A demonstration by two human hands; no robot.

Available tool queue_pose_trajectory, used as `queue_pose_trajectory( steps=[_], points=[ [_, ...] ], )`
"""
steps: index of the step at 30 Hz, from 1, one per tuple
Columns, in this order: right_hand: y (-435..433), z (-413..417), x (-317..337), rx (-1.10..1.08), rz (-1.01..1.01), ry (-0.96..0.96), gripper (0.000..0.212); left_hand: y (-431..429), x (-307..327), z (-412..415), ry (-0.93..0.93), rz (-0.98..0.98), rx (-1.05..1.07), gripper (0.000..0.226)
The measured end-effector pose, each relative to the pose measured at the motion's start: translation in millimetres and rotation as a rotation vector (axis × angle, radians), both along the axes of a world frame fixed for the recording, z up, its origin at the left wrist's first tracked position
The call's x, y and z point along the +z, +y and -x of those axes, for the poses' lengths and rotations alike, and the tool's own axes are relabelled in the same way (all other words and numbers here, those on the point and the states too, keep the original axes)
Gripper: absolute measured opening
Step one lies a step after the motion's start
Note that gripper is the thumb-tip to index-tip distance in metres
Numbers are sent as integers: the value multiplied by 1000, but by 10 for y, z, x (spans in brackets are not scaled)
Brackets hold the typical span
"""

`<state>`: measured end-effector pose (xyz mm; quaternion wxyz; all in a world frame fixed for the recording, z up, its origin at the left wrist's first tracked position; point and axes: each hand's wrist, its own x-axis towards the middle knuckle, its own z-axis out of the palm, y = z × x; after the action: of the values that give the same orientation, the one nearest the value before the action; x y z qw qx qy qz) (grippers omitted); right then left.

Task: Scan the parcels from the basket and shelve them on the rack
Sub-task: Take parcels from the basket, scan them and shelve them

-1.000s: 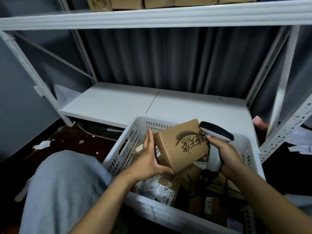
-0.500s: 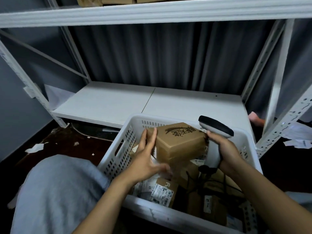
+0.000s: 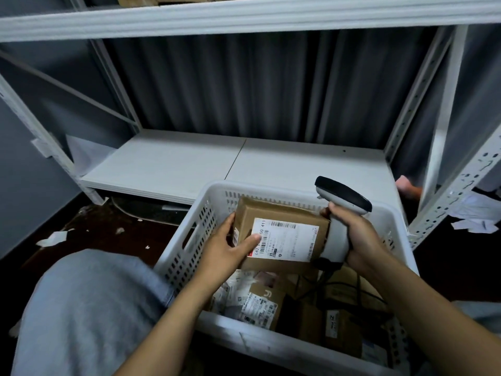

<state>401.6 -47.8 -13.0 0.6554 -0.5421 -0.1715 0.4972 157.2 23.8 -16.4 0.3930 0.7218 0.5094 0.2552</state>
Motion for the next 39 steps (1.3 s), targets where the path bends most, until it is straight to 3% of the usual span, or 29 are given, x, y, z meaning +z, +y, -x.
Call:
queue_pose_trajectory(
  steps=[5,10,13,17,23,30,33,39],
  points=[
    [-28,32,59,-26,13,-107,19,56,-20,11,1,160,-81,81],
    [-44,67,52,4,142,-337,32,78,-73,8,-24,186,25,73],
    [-85,119,122,100,160,-379,15,120,-132,36,-75,193,103,72],
    [-162,160,226,263,166,-390,24,175,-231,82,-103,191,177,73],
    [-222,150,271,422,168,-651,21,250,-277,136,-155,239,275,62],
    [-276,174,336,524,239,-977,18,244,-272,99,-154,244,222,49],
    [-293,142,358,547,250,-1025,9,260,-272,111,-149,253,199,47],
    [-322,94,406,546,290,-1109,21,270,-280,127,-158,260,196,48]
  ],
)
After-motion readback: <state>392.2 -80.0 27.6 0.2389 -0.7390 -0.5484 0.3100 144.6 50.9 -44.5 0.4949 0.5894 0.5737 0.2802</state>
